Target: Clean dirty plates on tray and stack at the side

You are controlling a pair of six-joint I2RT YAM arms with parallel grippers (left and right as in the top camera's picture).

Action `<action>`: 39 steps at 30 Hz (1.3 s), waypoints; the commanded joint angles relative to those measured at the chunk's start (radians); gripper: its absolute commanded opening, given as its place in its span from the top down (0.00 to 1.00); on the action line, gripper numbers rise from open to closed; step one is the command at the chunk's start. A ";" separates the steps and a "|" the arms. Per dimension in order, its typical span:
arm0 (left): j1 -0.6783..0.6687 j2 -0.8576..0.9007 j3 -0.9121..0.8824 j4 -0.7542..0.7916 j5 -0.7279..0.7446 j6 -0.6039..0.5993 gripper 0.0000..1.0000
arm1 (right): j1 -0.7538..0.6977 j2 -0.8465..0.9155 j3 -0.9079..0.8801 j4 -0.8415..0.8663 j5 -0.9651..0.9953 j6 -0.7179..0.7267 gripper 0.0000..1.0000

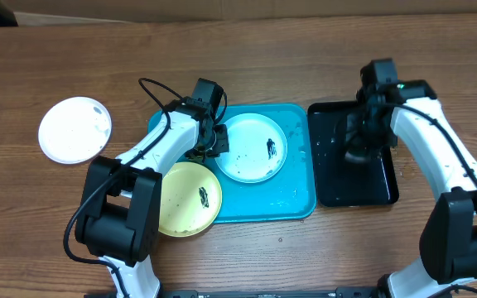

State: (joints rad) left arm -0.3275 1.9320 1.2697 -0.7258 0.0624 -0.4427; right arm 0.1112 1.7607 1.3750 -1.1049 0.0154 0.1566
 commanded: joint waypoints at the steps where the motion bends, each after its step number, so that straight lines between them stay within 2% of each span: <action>1: -0.007 0.010 -0.005 0.005 -0.017 0.000 0.96 | 0.000 -0.025 0.004 -0.008 -0.047 0.004 0.96; 8: -0.007 0.010 -0.005 0.005 0.018 0.001 0.96 | 0.000 -0.025 -0.134 0.098 -0.035 0.004 0.96; 11: -0.007 0.010 -0.005 0.005 0.017 0.001 0.96 | -0.004 -0.025 -0.135 0.114 -0.035 0.002 0.96; 15: -0.006 0.010 -0.005 0.010 0.021 0.000 0.96 | -0.008 -0.026 -0.019 0.011 -0.035 0.008 0.96; 24: -0.007 0.010 -0.005 0.019 0.146 0.001 0.96 | 0.008 -0.026 0.238 -0.175 -0.051 0.008 0.96; 25: -0.007 0.010 -0.005 0.020 0.148 0.001 0.92 | 0.019 -0.026 0.267 -0.189 -0.073 0.008 0.96; 27: -0.007 0.010 -0.005 0.024 0.141 0.001 0.75 | 0.031 -0.026 0.290 -0.202 -0.097 0.008 0.96; 29: -0.006 0.010 -0.005 0.037 0.126 0.001 0.73 | 0.041 -0.026 0.294 -0.211 -0.099 0.007 0.96; 32: -0.006 0.010 -0.005 0.063 0.097 0.001 0.78 | 0.046 -0.026 0.293 -0.231 -0.099 0.007 0.96; 35: -0.009 0.010 -0.005 0.061 0.093 0.001 0.94 | 0.046 -0.026 0.292 -0.246 -0.099 0.007 0.96; 39: -0.014 0.010 -0.005 0.030 0.096 0.000 0.96 | 0.046 -0.026 0.286 -0.266 -0.095 0.008 0.96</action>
State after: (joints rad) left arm -0.3275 1.9320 1.2686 -0.6746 0.1680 -0.4427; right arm 0.1585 1.7588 1.6444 -1.3636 -0.0742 0.1574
